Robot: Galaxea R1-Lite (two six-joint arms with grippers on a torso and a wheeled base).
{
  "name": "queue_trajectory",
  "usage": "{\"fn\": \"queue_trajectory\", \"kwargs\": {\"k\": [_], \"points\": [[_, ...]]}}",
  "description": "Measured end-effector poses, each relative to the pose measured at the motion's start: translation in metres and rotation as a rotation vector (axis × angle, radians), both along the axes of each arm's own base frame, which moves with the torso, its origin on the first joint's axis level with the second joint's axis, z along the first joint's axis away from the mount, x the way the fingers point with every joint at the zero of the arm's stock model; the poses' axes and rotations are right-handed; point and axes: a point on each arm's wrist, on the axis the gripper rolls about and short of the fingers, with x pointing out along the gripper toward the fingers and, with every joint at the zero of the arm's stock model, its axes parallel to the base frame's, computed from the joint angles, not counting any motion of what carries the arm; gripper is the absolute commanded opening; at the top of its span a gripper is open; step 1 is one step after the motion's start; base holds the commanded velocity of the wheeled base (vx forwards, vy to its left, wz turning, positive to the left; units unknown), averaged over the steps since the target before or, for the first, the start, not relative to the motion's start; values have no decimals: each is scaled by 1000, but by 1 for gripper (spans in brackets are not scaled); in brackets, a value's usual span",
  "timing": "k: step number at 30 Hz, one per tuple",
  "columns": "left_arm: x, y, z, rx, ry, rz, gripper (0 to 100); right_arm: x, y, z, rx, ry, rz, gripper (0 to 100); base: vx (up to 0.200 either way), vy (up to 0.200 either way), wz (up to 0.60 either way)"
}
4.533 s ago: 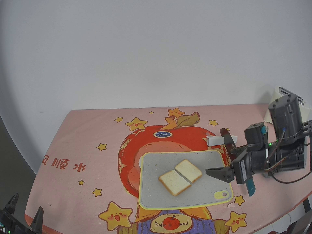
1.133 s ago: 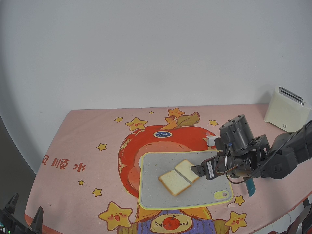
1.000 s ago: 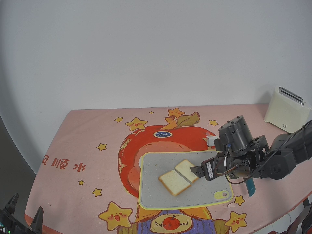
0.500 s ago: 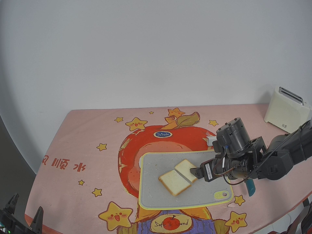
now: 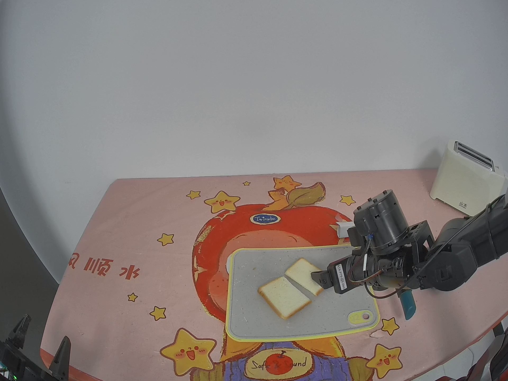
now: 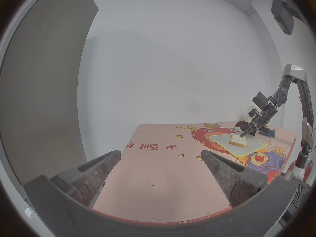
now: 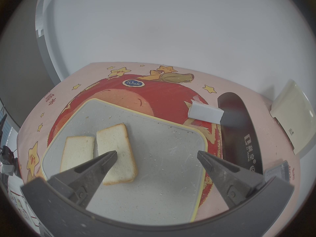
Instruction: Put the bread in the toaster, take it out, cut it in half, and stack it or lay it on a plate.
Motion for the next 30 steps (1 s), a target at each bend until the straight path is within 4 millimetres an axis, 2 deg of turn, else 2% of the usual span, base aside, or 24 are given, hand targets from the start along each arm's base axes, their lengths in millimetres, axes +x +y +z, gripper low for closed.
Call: {"fn": "queue_trajectory", "kwargs": {"k": [26,27,30], "points": [[0,0,0,0,-1,-1,100,2,1,-9,-20,20,-1,100,0,0,0],[0,0,0,0,-1,-1,100,1,1,-9,-20,21,1,0,0,0,0],[0,0,0,0,-1,-1,100,1,2,-9,-20,23,5,0,0,0,0]]}}
